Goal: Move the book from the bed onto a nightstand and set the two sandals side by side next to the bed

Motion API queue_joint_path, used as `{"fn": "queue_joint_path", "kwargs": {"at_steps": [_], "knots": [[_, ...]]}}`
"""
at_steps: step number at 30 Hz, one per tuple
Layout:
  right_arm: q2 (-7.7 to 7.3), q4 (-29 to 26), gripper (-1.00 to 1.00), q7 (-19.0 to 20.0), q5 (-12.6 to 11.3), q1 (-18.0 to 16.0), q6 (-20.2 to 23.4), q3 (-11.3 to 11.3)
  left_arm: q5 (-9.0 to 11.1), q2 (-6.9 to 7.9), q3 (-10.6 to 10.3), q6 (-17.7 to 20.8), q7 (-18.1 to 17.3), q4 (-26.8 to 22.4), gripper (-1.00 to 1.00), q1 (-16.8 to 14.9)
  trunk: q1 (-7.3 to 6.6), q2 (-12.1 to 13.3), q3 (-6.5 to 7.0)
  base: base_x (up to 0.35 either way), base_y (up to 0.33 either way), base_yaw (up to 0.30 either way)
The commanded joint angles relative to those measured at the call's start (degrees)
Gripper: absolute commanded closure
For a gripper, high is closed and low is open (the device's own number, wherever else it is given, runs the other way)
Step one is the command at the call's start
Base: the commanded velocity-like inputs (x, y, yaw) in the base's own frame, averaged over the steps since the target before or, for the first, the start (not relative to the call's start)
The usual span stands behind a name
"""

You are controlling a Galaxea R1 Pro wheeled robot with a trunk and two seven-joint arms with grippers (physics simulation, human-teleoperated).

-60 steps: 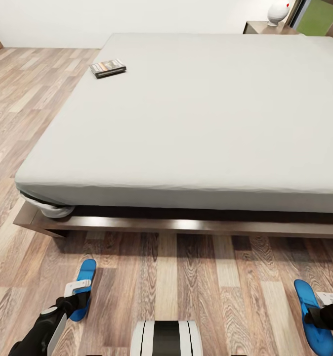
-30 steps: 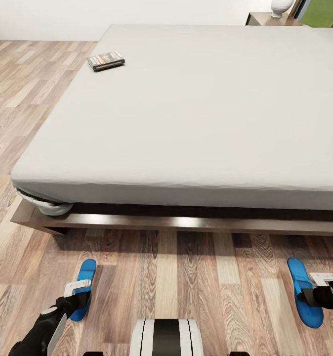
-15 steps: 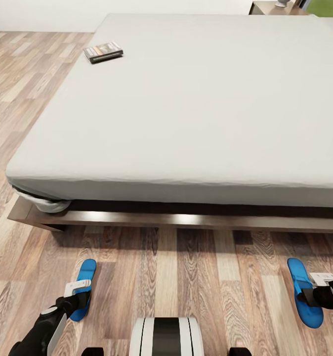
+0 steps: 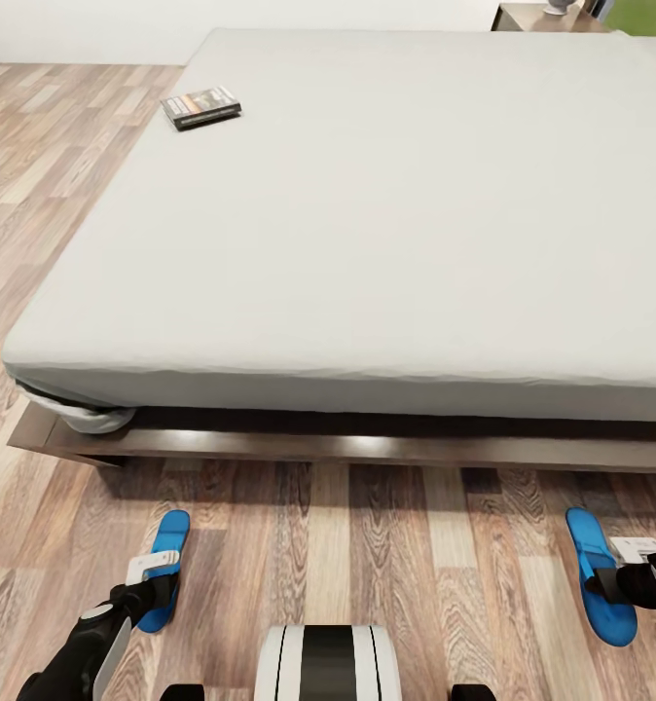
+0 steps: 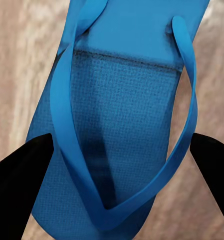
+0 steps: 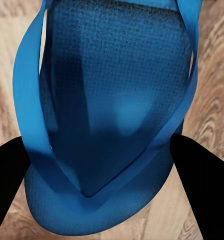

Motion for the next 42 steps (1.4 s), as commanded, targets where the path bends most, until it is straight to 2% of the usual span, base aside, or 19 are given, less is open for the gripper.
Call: {"fn": "queue_joint_path", "kwargs": {"at_steps": [1,4,8,18,23,42], "knots": [[0.02,-0.06,1.0,0.53,0.62,-0.02,0.17,-0.14,-0.23,-0.04,0.28,0.34,-0.44,-0.1,1.0,-0.01,-0.01,-0.01,-0.03,0.001,0.0,0.0],[0.02,-0.06,1.0,0.53,0.63,-0.02,0.17,-0.14,-0.23,-0.06,0.27,0.34,-0.42,-0.1,1.0,-0.01,-0.01,-0.01,-0.03,0.0,0.0,0.0],[0.02,-0.06,1.0,0.53,0.64,-0.02,0.17,-0.14,-0.23,-0.11,0.27,0.34,-0.41,-0.1,1.0,-0.01,0.09,-0.07,-0.92,0.0,0.0,0.0],[0.02,-0.06,1.0,0.53,0.63,-0.02,0.17,-0.14,-0.23,-0.13,0.26,0.34,-0.41,-0.1,1.0,-0.01,0.09,-0.07,-0.92,0.0,0.0,0.0],[0.02,-0.06,1.0,0.53,0.65,-0.02,0.17,-0.14,-0.23,-0.13,0.24,0.34,-0.41,-0.1,1.0,-0.01,0.22,-0.13,-2.03,0.0,0.0,0.0],[0.02,-0.06,1.0,0.53,0.65,-0.02,0.17,-0.14,-0.23,-0.13,0.19,0.34,-0.43,-0.1,1.0,-0.01,0.22,-0.13,-2.03,0.0,0.0,0.0]]}}
